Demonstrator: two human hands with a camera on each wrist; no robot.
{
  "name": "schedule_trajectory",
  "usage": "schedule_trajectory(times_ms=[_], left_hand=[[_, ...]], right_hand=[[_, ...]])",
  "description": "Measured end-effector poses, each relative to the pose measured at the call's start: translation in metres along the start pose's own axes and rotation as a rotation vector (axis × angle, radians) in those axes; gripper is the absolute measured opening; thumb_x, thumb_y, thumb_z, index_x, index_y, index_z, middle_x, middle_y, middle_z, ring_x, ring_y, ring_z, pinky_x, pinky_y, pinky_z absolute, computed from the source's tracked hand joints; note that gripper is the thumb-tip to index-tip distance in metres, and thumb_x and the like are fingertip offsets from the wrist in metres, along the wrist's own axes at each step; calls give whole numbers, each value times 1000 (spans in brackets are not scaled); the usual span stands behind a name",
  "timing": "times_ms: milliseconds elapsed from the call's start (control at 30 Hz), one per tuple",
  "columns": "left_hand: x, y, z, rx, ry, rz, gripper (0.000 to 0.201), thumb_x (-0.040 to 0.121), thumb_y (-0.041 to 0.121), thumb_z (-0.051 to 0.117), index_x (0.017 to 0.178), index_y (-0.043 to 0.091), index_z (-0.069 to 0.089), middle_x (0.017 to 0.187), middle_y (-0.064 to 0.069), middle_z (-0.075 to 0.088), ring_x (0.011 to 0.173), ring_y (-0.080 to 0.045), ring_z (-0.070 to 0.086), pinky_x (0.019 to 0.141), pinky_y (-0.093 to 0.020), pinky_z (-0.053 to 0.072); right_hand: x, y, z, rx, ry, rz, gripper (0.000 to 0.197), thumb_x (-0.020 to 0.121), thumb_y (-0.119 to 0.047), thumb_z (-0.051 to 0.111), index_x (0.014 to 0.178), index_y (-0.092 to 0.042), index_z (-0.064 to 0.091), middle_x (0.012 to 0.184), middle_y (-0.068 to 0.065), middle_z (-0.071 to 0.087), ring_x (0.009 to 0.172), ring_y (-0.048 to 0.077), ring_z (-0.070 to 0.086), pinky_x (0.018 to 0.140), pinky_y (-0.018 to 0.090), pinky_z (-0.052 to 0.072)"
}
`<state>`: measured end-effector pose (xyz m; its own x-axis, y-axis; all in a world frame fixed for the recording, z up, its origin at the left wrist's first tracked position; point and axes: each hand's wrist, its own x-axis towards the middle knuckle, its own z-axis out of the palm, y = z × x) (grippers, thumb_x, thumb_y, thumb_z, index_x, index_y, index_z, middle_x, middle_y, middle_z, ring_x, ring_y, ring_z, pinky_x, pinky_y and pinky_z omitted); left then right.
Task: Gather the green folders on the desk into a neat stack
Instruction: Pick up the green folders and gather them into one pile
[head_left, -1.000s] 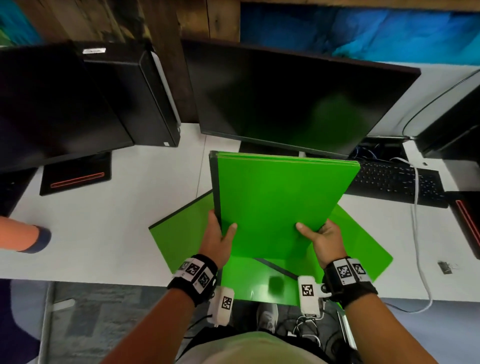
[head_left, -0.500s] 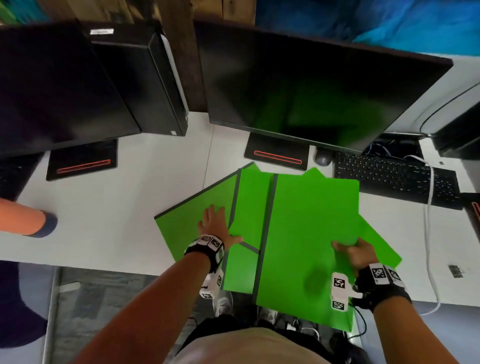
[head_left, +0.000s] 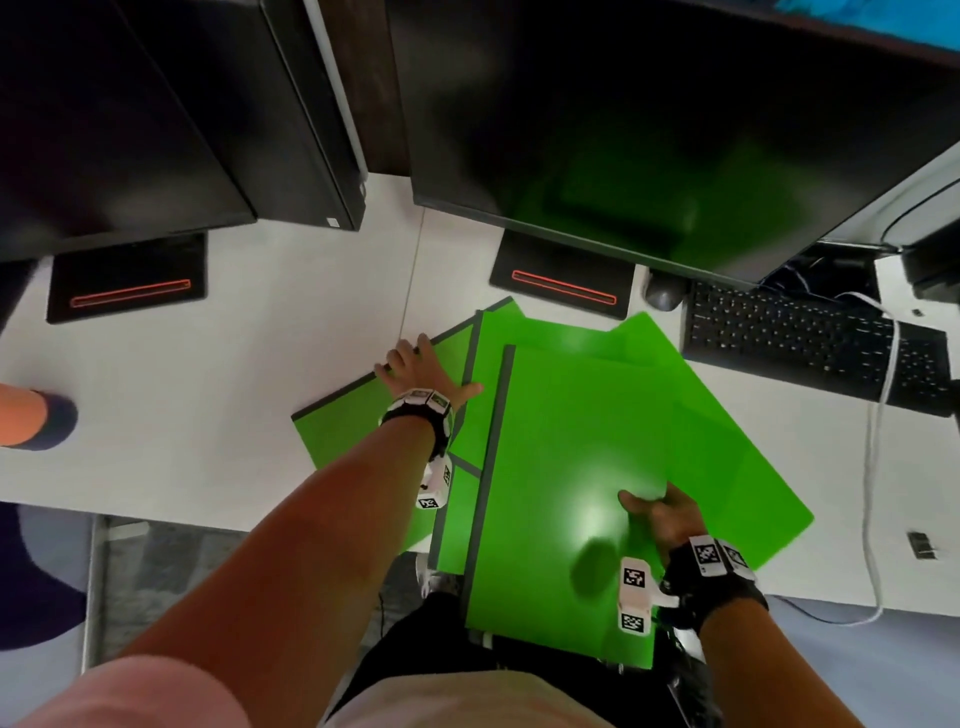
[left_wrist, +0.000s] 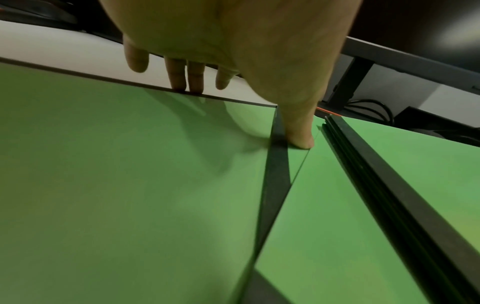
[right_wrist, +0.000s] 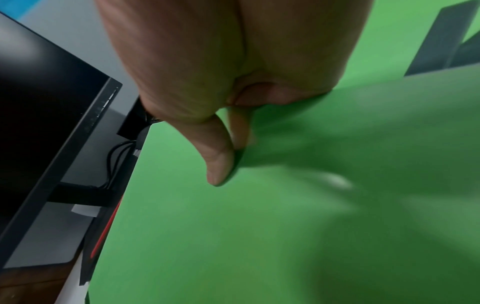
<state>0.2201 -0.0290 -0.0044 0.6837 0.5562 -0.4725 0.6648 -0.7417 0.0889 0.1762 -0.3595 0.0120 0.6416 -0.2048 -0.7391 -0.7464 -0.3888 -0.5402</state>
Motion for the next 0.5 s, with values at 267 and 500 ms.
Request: schedule_trajectory(times_ms=[267,500], left_hand=[[12,-1,-8,-136,-177,-7,91,57,71,69,124,14,43,129,-15,49,120,-37,49,99,-50,43],[8,-7,-27,-251,-217,85,61,69,48,74,110,8,54,111,-14,64,98,-33,61,81,-38,51]], right_hand=[[1,-4,3,14,0,35,48,74,-9,75,117,2,57,119,20,63,93,26,54,90,36,40],[-5,-9,5,64,-17,19,27,70,-2,77,95,-3,66,116,23,66,92,27,60,95,41,46]])
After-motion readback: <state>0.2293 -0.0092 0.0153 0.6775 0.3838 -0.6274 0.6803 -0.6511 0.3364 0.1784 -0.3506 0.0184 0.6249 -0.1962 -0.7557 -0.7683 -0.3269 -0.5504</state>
